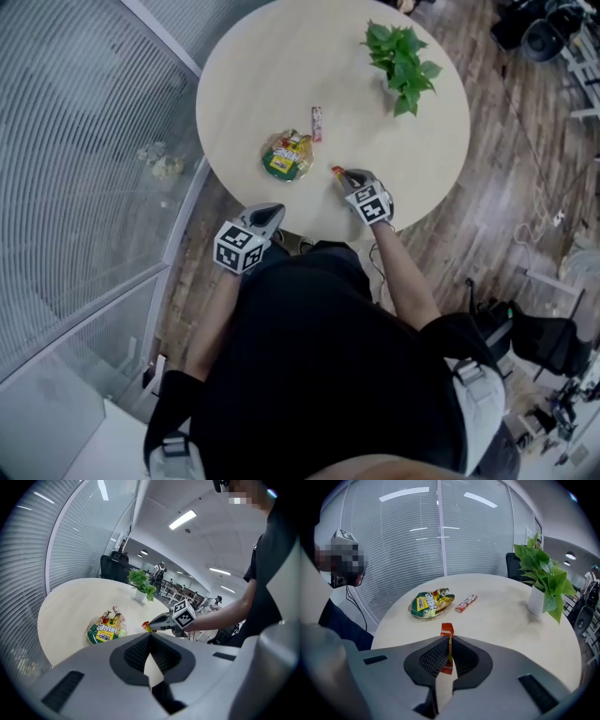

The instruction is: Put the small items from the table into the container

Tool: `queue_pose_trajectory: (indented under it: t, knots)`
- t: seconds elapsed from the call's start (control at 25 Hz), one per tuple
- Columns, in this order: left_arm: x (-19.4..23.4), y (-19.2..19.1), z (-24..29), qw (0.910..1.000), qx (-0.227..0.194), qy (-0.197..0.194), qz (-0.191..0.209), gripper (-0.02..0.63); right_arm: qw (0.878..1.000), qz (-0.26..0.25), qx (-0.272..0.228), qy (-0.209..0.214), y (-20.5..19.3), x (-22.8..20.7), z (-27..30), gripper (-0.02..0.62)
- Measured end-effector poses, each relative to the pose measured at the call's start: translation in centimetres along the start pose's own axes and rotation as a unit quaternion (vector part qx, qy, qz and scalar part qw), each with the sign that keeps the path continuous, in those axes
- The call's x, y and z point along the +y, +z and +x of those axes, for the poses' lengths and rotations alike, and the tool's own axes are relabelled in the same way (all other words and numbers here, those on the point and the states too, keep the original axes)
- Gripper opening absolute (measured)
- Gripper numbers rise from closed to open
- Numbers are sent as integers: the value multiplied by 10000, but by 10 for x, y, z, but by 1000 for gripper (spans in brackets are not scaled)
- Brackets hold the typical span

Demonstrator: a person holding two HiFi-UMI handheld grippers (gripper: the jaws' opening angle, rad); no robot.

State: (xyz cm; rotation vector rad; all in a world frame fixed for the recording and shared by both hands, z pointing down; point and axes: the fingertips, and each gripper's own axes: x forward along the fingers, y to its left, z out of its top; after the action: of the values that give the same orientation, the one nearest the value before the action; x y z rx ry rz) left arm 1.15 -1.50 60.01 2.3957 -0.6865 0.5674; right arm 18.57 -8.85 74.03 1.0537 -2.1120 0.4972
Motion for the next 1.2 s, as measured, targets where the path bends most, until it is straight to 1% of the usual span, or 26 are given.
queue_pose_trajectory:
  t: [0.32,0.48,0.76,1.04,1.2]
  knots:
    - [-4,-2,4,9999,-76,-70,-10,0,9999,51,-14,-111,-5,0,-9,35]
    - [5,-2,4,9999,-57,-140,-34,0,9999,49,30,-110,3,5,-3,35]
    - [33,10,-6,9996,-140,-237,-77,0,9998,-163,109,26,38,24,23,35]
    - [81,14,-28,9995,-125,-248,-180,0,9996,-235,59,176,90,54,59,35]
    - [109,20,-40,9994,-149,-222,-223,0,9991,-291,82,292,112,72,83,35]
